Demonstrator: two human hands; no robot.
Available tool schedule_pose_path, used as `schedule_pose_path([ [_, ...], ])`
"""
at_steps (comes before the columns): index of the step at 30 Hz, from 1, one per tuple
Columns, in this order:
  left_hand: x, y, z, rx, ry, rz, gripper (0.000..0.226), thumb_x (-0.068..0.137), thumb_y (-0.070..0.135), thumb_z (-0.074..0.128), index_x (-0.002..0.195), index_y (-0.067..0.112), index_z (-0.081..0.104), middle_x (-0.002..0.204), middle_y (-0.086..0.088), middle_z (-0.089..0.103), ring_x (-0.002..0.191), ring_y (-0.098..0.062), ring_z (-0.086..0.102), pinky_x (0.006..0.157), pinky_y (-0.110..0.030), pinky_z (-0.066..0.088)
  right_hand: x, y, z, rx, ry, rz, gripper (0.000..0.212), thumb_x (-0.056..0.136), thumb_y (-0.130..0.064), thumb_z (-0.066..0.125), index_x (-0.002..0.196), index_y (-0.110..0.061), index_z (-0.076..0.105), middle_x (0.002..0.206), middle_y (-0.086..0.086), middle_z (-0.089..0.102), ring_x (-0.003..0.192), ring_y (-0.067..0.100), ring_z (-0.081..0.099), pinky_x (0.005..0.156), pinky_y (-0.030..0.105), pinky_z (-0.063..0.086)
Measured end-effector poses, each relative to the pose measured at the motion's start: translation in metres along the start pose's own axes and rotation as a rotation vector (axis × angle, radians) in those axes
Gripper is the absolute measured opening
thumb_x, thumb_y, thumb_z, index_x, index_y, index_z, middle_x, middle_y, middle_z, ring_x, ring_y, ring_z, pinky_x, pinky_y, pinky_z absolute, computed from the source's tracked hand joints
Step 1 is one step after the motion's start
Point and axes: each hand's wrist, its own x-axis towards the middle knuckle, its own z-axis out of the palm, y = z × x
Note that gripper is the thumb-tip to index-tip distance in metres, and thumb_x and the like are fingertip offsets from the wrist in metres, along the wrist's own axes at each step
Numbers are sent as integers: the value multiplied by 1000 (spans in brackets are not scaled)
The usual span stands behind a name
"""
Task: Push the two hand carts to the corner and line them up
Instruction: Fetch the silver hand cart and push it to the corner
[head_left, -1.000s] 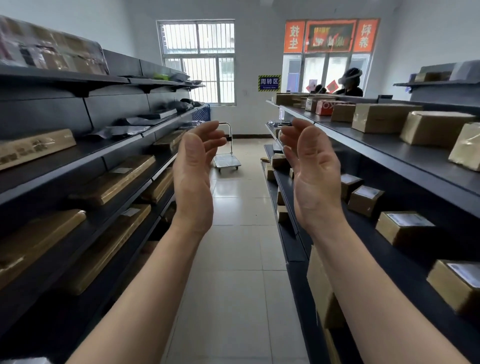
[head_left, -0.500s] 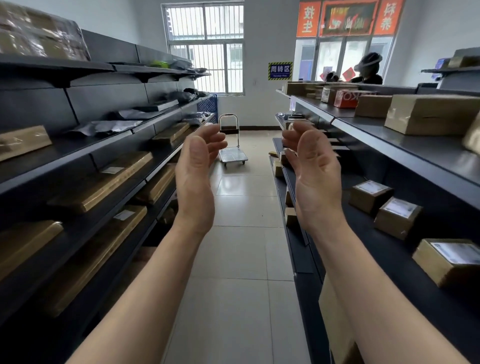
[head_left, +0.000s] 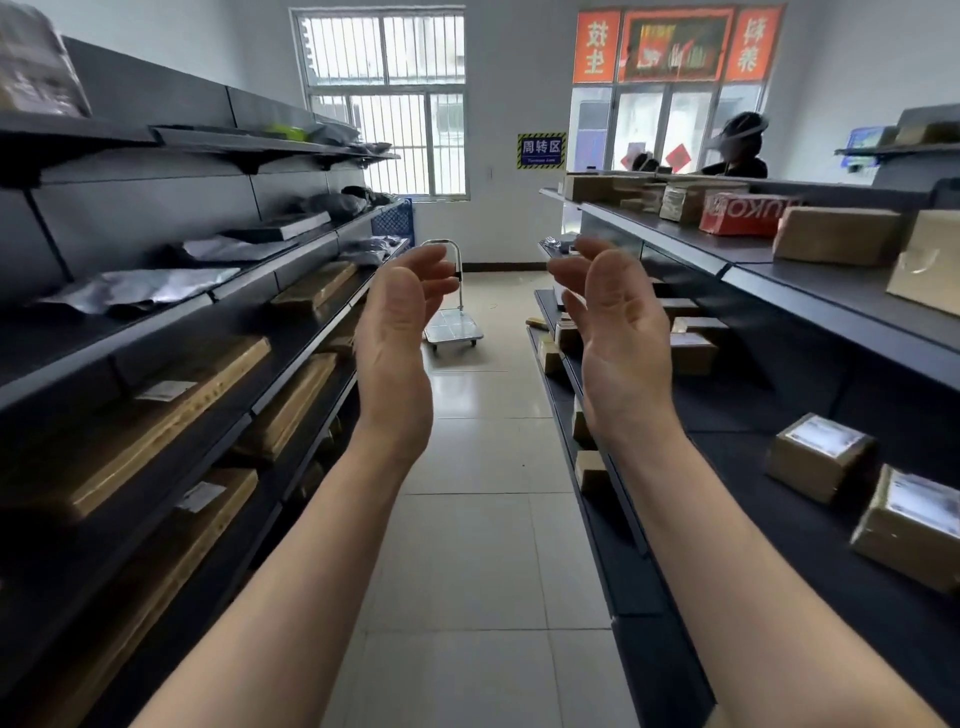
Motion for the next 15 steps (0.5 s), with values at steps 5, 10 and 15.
schedule_pose_path([
  [5,43,-46,-5,-4,2,-18,72,75,77,44,111,16,59,106,-3,62,105,-22,60,104,-45,43,43,40,8,-31,13,18,69,62,-69,51,109,-19,58,88,-13,68,102,5,63,103,28,45],
  [10,78,-94,-2,5,-2,-53,57,87,63,40,112,16,58,106,-2,62,105,-20,60,105,-46,43,87,79,7,-37,14,16,73,62,-67,50,113,-14,58,87,-14,68,100,3,63,104,28,45],
  [15,111,-147,10,25,-9,-13,69,74,77,43,109,19,59,103,2,64,105,-22,60,105,-47,42,136,129,-6,-17,4,28,66,63,-67,51,108,-19,58,85,-16,69,97,-1,63,101,24,46],
])
